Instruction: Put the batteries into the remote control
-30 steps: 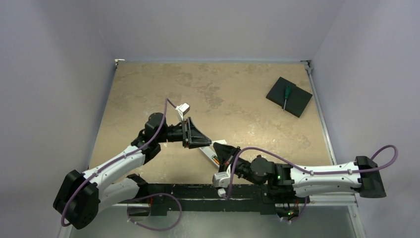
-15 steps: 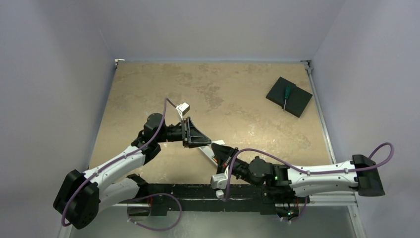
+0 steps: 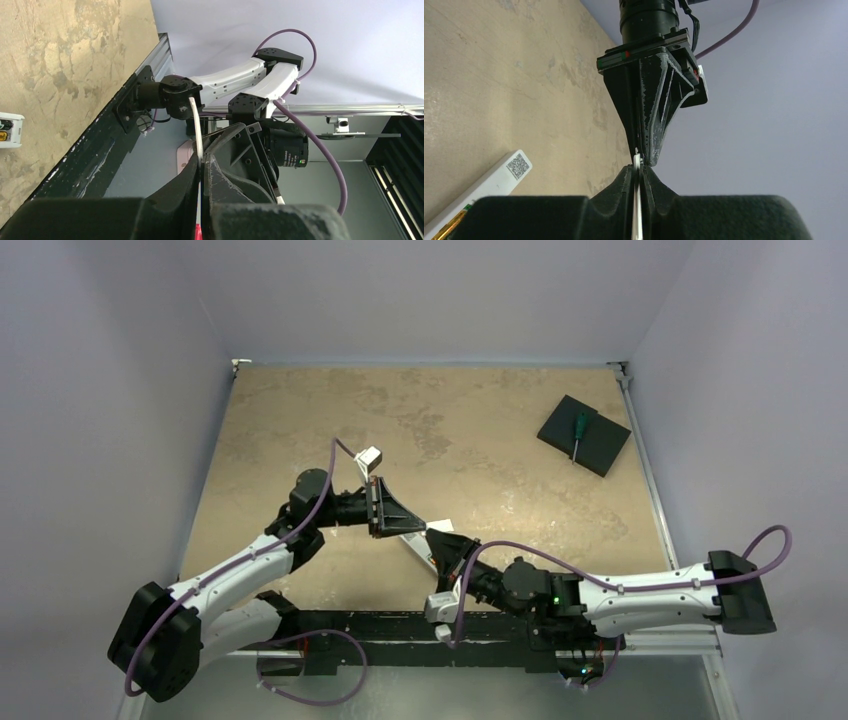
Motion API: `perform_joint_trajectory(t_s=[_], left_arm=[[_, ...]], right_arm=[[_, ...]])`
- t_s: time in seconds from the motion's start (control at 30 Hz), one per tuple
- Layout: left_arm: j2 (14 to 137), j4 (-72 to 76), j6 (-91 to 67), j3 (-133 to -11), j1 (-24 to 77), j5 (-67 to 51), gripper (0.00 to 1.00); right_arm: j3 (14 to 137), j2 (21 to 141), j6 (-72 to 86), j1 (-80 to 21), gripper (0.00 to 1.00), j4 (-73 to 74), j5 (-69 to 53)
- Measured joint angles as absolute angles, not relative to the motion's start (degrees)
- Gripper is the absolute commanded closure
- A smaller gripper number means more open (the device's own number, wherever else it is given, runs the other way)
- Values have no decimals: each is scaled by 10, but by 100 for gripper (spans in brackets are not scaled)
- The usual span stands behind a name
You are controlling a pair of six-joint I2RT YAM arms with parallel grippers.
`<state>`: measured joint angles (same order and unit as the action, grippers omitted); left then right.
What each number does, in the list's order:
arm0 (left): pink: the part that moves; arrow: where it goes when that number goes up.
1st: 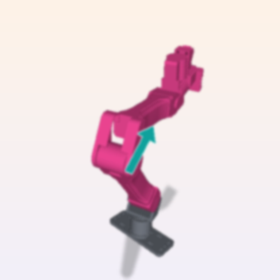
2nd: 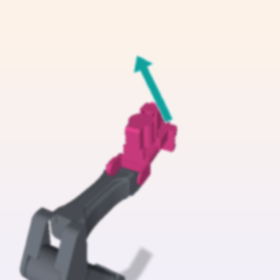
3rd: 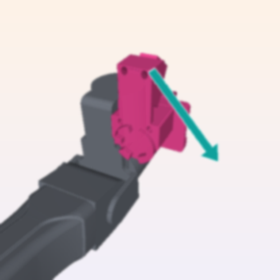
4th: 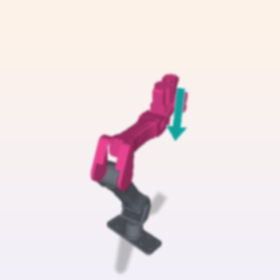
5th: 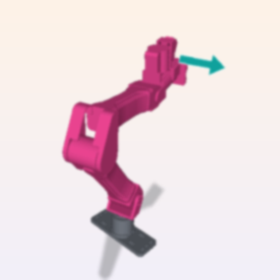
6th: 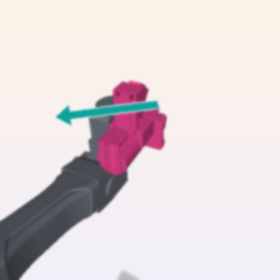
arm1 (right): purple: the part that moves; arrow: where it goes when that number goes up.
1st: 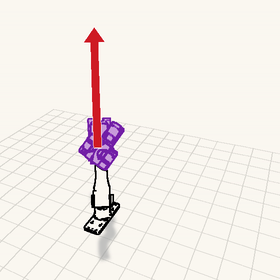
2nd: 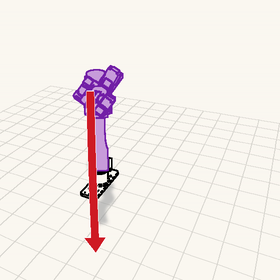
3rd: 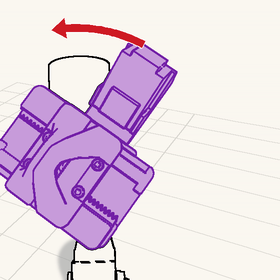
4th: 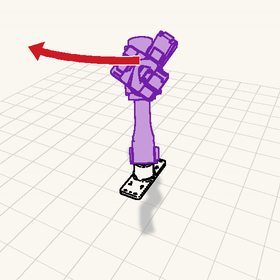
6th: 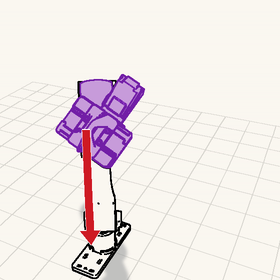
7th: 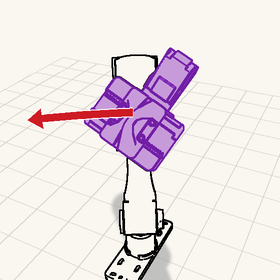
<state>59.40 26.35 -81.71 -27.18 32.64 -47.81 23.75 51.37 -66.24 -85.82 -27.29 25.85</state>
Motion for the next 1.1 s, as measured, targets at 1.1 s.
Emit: perform_joint_trajectory(t_s=[1.1], left_arm=[[611, 108, -577, -305, 326, -479, 100]], right_arm=[[457, 486, -212, -851, 49, 179, 242]])
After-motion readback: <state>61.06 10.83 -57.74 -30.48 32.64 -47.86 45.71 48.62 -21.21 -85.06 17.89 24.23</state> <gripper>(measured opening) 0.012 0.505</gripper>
